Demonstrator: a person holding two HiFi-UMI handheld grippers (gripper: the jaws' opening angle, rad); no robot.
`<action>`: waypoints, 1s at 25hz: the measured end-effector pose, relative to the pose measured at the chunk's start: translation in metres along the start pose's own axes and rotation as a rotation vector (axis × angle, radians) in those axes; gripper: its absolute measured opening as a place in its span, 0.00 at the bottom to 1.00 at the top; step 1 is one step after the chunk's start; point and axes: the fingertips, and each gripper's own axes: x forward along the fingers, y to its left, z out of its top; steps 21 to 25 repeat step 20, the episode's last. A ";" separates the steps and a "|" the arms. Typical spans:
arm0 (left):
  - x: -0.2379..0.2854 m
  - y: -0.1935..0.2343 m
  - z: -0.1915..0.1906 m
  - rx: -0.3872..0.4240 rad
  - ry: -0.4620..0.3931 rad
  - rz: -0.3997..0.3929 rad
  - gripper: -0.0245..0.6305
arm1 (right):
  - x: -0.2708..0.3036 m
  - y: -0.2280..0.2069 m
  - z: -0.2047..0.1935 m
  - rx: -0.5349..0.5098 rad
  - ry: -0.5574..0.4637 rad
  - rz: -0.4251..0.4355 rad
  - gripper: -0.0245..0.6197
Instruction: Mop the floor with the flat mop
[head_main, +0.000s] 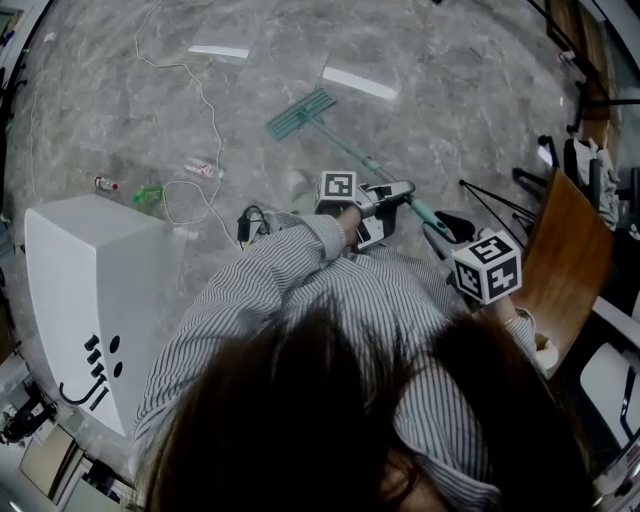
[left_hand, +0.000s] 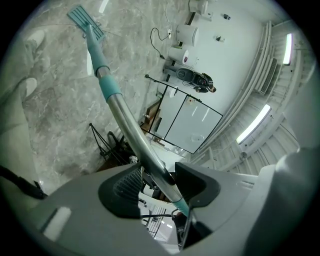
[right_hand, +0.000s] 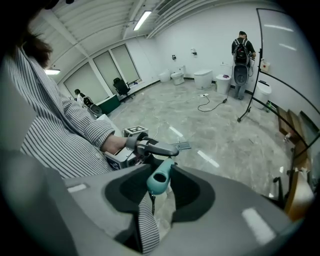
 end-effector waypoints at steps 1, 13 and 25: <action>0.000 0.001 0.000 0.003 0.001 0.003 0.33 | 0.000 0.000 0.000 0.001 -0.002 0.000 0.23; -0.017 0.001 -0.007 0.025 0.014 0.019 0.34 | 0.003 0.022 -0.002 -0.021 -0.017 0.029 0.24; -0.024 0.004 -0.008 0.028 0.006 0.019 0.34 | 0.006 0.027 -0.006 0.016 -0.028 0.030 0.24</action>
